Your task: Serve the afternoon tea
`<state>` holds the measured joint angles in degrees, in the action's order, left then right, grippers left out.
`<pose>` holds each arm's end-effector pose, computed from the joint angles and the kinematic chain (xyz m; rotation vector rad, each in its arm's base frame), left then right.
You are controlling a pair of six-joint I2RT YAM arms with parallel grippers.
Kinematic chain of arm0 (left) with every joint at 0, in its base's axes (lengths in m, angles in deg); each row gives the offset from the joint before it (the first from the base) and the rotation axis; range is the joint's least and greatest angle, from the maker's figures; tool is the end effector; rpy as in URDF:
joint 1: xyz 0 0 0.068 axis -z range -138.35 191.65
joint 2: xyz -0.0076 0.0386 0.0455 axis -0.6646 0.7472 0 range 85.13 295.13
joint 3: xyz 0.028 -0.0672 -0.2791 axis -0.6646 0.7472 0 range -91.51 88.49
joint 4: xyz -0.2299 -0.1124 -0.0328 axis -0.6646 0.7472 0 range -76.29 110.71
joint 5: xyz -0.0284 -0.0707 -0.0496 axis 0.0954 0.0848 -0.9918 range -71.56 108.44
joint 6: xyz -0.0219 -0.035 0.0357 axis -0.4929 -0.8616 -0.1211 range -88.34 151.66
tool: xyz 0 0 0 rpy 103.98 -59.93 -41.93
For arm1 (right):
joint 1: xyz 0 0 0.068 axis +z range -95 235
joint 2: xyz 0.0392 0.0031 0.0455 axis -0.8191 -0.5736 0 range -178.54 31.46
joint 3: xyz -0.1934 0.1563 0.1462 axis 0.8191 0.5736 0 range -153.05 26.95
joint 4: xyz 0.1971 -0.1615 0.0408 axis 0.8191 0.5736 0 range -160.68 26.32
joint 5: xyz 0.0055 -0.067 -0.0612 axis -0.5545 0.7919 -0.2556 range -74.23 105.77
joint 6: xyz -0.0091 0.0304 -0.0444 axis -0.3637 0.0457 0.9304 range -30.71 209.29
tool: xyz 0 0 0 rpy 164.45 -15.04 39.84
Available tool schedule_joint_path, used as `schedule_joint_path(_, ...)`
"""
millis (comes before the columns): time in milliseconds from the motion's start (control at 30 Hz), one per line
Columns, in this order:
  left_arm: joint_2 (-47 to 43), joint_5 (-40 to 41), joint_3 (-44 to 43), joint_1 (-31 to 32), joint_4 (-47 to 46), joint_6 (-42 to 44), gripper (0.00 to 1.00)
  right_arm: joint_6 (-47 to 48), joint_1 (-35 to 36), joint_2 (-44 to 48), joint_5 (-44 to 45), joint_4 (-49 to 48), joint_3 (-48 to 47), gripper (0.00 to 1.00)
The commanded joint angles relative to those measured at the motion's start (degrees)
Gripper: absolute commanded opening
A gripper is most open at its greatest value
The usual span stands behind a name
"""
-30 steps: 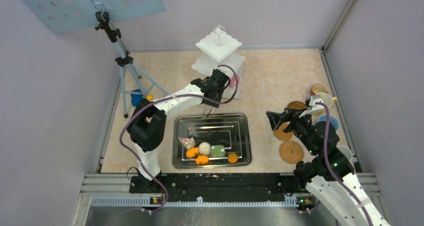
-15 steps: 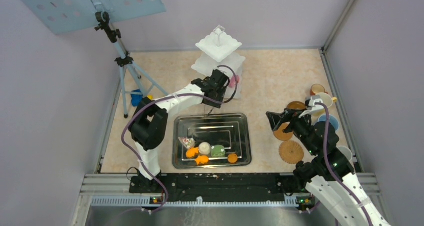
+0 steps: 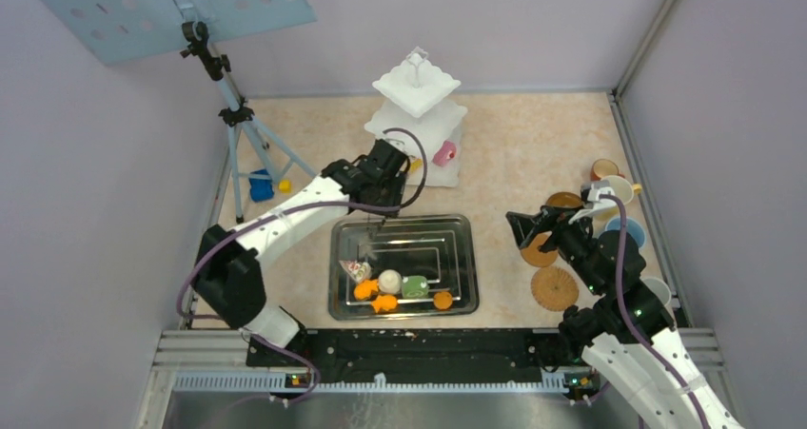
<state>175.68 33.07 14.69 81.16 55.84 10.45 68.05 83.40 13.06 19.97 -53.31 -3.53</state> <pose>0.2586 -0.2013 0.2878 0.3151 2.5291 -0.0762 0.0784 0.0394 0.3009 -0.0493 1.6966 0.5927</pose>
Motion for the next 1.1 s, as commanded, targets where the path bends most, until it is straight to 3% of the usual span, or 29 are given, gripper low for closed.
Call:
schedule_joint_path(0,-9.5,-0.9,3.2,-0.2,8.3,-5.7,0.60,-0.4,0.5,-0.2,-1.0,-2.9,-0.2,0.90)
schedule_joint_path(333,-23.7,-7.3,6.8,-0.2,28.7,-20.1,0.59,-0.7,0.5,-2.0,-3.4,-7.4,1.5,0.90)
schedule_joint_path(633,-28.9,-11.2,9.2,-0.2,38.0,-29.8,0.58,-1.4,0.4,-2.2,-4.0,-9.3,2.3,0.90)
schedule_joint_path(1067,-28.8,-17.6,10.5,-0.2,36.0,-35.0,0.61,-1.2,0.4,-2.3,-3.9,-10.2,3.0,0.90)
